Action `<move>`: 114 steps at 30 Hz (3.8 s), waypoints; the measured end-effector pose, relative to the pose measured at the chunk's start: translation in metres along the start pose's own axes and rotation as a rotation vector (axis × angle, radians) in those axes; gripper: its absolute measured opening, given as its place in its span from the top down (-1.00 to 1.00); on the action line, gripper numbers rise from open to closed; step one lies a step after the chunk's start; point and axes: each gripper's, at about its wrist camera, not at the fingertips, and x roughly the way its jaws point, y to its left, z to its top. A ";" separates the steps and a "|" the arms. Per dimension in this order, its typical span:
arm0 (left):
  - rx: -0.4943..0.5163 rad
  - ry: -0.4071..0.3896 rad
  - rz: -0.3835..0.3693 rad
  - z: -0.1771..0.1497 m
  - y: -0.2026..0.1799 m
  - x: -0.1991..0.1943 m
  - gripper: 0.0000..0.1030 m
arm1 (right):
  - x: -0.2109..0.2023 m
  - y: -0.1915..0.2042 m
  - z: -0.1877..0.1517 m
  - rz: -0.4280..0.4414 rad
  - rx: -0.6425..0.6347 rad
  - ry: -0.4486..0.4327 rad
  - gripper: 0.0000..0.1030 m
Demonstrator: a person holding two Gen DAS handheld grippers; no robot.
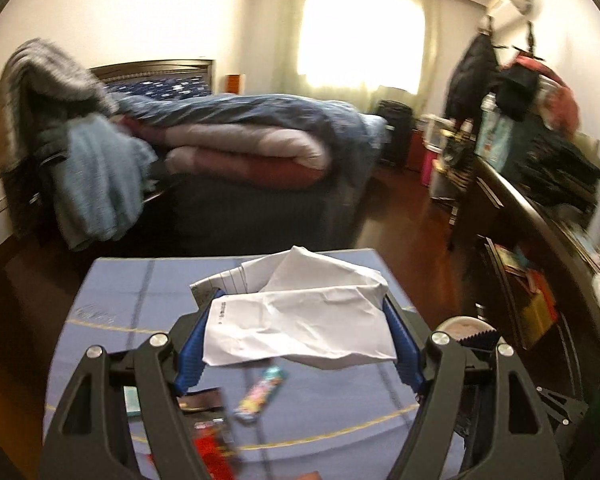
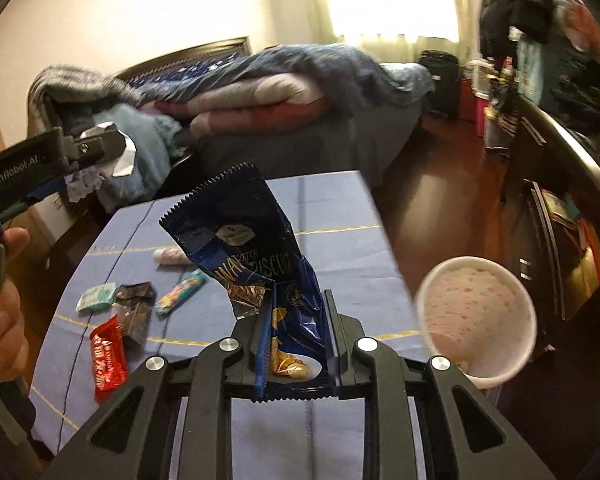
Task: Collect trash
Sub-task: 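Carry the white paper and biscuit packet in both tools over the wastebasket, then open the left tool dropping the paper while the right tool drops the packet into the basket, then move both tools back over the table toward the glue stick and orange piece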
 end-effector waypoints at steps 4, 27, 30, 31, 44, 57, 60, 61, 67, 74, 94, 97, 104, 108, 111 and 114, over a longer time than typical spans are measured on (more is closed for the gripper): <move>0.045 0.013 -0.069 0.001 -0.041 0.010 -0.46 | -0.014 -0.038 -0.004 -0.058 0.067 -0.017 0.55; 0.244 0.169 -0.332 -0.027 -0.221 0.112 -0.46 | -0.016 -0.212 -0.035 -0.314 0.393 -0.015 0.55; 0.248 0.209 -0.366 -0.032 -0.237 0.130 -0.46 | -0.005 -0.226 -0.040 -0.324 0.426 -0.001 0.55; 0.252 0.226 -0.379 -0.036 -0.243 0.138 -0.46 | -0.001 -0.230 -0.042 -0.330 0.434 0.003 0.55; 0.270 0.378 -0.417 -0.069 -0.280 0.207 -0.55 | 0.056 -0.274 -0.053 -0.328 0.538 0.066 0.54; 0.244 0.364 -0.437 -0.059 -0.281 0.217 -0.83 | 0.084 -0.277 -0.048 -0.342 0.523 0.094 0.22; 0.244 0.343 -0.435 -0.055 -0.280 0.213 -0.84 | 0.087 -0.276 -0.048 -0.341 0.518 0.101 0.08; 0.243 0.339 -0.434 -0.053 -0.279 0.211 -0.84 | 0.088 -0.275 -0.046 -0.340 0.517 0.101 -0.05; 0.214 0.295 -0.431 -0.040 -0.264 0.190 -0.84 | 0.087 -0.271 -0.042 -0.343 0.499 0.104 -0.25; 0.188 0.236 -0.399 -0.022 -0.235 0.156 -0.84 | 0.066 -0.247 -0.032 -0.349 0.463 0.090 -0.33; 0.047 0.098 -0.067 -0.018 -0.063 0.045 -0.90 | -0.006 -0.089 -0.005 -0.188 0.191 -0.018 -0.65; 0.001 0.100 -0.011 -0.022 -0.026 0.036 -0.90 | -0.004 -0.066 -0.004 -0.151 0.152 -0.010 -0.65; -0.076 0.143 0.134 -0.037 0.057 0.027 -0.91 | 0.006 -0.014 -0.003 -0.078 0.057 0.014 -0.65; -0.072 0.199 0.157 -0.043 0.083 0.043 -0.93 | 0.017 0.009 -0.003 -0.059 0.019 0.025 -0.65; -0.049 0.239 0.158 -0.047 0.091 0.066 -0.93 | 0.026 0.021 -0.004 -0.056 -0.004 0.036 -0.65; -0.035 0.271 0.151 -0.052 0.094 0.092 -0.93 | 0.036 0.029 -0.005 -0.061 -0.023 0.052 -0.65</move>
